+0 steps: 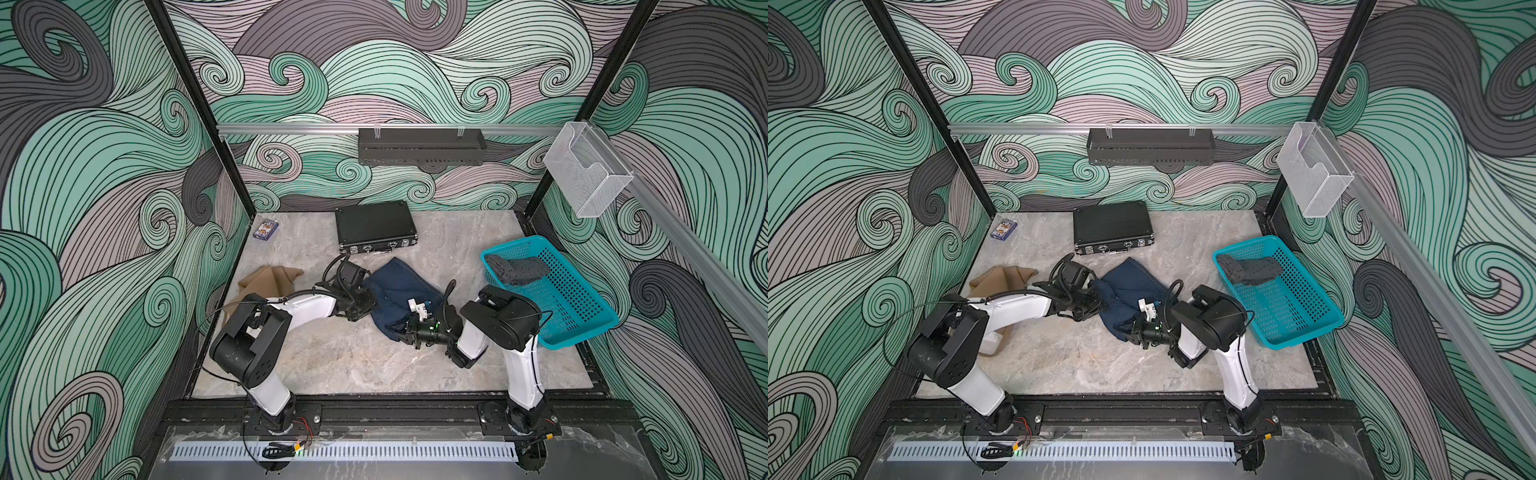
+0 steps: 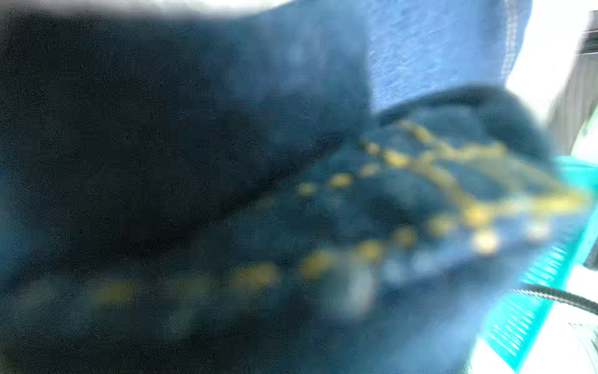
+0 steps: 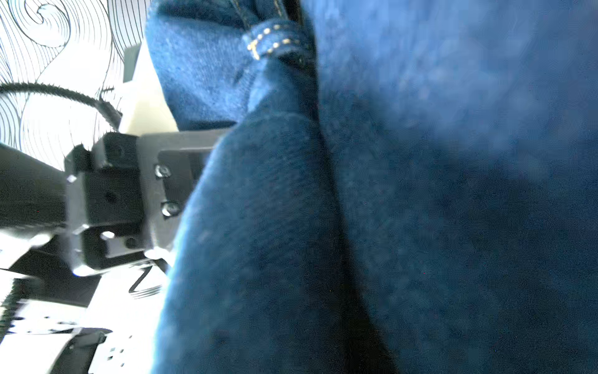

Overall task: Roll up the skirts
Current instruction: Roll the skirt at the center of the board.

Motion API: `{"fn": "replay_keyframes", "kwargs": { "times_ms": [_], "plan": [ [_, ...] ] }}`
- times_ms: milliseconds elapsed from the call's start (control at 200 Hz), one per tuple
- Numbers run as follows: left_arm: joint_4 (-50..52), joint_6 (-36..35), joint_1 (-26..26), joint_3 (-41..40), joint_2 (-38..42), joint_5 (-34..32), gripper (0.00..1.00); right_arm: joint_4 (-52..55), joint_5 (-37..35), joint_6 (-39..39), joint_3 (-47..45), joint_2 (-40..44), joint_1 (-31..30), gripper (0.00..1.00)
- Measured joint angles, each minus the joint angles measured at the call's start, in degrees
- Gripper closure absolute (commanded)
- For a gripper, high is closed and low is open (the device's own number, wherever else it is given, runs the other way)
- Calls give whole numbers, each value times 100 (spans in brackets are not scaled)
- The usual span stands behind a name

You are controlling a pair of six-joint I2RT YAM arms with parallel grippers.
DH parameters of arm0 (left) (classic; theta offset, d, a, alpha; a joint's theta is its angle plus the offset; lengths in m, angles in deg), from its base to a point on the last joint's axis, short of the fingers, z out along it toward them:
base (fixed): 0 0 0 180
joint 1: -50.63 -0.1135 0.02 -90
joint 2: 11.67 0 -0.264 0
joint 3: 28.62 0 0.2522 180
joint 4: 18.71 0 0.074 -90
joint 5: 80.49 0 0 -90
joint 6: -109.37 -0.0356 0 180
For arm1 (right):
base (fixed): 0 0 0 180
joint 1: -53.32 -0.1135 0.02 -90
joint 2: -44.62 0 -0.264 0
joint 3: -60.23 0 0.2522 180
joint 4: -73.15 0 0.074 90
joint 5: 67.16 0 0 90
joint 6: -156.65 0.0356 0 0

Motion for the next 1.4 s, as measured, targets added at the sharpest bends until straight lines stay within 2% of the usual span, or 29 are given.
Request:
{"fn": "replay_keyframes", "kwargs": {
  "times_ms": [35, 65, 105, 225, 345, 465, 551, 661, 781, 961, 976, 996, 1186, 1401],
  "plan": [
    [284, -37, 24, 181, -59, -96, 100, 26, 50, -61, 4, 11, 0, 66],
    [494, -72, 28, 308, -83, -205, 100, 98, 138, -157, -4, 50, -2, 56],
    [815, -127, 9, 476, -90, -376, 100, 238, 240, -317, -33, 133, -13, 49],
    [1751, -372, -81, 905, -149, -669, 100, 1259, 393, -1106, -66, 741, -46, 43],
    [2428, -702, -203, 1185, -269, -796, 100, 3136, 269, -2173, 9, 1700, -63, 37],
    [2983, -984, -278, 1314, -269, -894, 100, 4913, -212, -3265, 162, 2616, -79, 31],
    [3375, -1176, -302, 1449, -302, -916, 100, 5984, -879, -4057, 201, 3283, -210, 28],
    [3862, -1427, -308, 1784, -511, -863, 100, 6789, -2144, -5265, 214, 4199, -1043, 27],
    [4380, -1668, -308, 2225, -837, -782, 100, 6808, -3338, -6575, 289, 4612, -2050, 23],
    [4955, -1952, -315, 2758, -1281, -590, 100, 6168, -4503, -8181, 293, 4277, -2870, 17],
    [4994, -1974, -315, 2782, -1307, -557, 100, 6087, -4562, -8275, 295, 4199, -2909, 4],
    [5047, -2000, -315, 2817, -1340, -522, 100, 5984, -4631, -8391, 306, 4094, -2957, 1],
    [5442, -2284, -313, 3010, -1517, -251, 100, 5377, -5289, -9394, 601, 2918, -3158, 1],
    [5624, -2570, -313, 3042, -1613, -94, 100, 4760, -5670, -10214, 748, 2343, -3276, 1]
  ]
}}
